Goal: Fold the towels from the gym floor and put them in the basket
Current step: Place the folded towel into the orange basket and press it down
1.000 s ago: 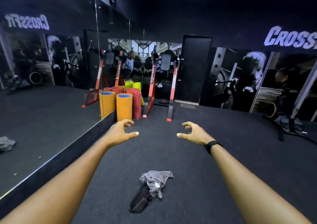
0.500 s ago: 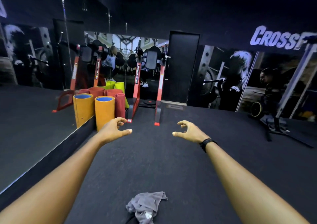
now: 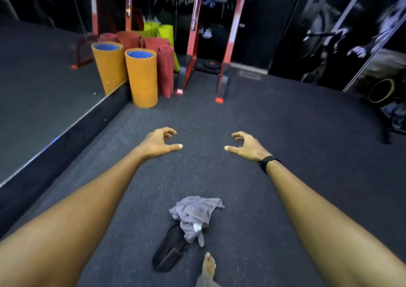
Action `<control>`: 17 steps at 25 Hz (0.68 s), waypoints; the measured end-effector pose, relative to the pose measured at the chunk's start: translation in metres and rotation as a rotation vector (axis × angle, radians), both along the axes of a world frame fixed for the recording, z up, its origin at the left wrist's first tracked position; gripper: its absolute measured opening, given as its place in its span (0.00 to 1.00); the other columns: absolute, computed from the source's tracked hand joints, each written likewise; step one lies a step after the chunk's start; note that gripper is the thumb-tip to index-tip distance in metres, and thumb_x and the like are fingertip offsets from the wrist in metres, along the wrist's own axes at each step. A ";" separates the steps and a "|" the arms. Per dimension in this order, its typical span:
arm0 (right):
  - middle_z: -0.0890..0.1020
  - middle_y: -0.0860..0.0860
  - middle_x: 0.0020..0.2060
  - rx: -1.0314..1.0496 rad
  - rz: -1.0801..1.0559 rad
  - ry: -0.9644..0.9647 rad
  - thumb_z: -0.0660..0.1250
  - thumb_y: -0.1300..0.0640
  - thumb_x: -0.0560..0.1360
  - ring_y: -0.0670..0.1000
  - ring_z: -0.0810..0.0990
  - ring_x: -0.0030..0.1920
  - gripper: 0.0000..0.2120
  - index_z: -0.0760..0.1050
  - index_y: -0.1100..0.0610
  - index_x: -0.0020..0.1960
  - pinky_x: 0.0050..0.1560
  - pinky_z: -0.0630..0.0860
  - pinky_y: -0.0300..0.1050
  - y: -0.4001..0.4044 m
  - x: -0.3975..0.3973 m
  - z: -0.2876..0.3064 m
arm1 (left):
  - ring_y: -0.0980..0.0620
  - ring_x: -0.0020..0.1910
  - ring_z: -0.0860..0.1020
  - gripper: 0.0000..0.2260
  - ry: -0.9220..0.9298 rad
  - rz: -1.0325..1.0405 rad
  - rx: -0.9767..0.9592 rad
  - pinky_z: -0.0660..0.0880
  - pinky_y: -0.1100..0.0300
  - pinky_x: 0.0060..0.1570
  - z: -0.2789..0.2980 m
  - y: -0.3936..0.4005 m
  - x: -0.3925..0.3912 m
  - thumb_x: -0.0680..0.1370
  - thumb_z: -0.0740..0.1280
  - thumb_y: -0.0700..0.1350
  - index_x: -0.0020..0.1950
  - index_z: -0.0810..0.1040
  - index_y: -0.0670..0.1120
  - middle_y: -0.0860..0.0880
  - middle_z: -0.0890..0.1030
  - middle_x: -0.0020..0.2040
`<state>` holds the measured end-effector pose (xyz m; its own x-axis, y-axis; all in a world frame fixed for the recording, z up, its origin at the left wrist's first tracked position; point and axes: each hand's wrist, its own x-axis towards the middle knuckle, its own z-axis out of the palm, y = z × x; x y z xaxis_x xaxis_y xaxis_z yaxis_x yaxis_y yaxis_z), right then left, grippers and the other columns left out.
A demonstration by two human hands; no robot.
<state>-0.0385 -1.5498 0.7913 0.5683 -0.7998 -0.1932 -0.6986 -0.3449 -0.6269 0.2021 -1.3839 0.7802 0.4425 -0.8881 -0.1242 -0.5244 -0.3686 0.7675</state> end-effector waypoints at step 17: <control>0.78 0.53 0.59 0.420 0.063 0.370 0.71 0.54 0.73 0.55 0.77 0.58 0.21 0.72 0.58 0.64 0.55 0.73 0.45 -0.165 0.094 -0.517 | 0.48 0.63 0.73 0.27 0.276 0.018 0.513 0.70 0.55 0.64 -0.475 -0.167 0.083 0.70 0.75 0.46 0.67 0.72 0.43 0.47 0.75 0.61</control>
